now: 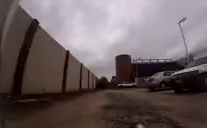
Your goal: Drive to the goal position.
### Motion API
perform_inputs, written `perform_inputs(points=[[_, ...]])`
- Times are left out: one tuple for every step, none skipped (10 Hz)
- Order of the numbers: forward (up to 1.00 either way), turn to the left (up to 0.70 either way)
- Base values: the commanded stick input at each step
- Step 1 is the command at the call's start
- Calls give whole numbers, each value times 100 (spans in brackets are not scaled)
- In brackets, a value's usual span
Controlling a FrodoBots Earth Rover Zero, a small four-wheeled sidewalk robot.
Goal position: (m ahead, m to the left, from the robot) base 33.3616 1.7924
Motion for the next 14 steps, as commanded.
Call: perform_inputs(points=[[100, -8], [100, -35], [100, -40], [100, -40], [100, -40], [100, -40], [100, -40], [100, -40], [100, -40], [100, -35], [100, -8], [100, 0], [100, 0], [100, 0]])
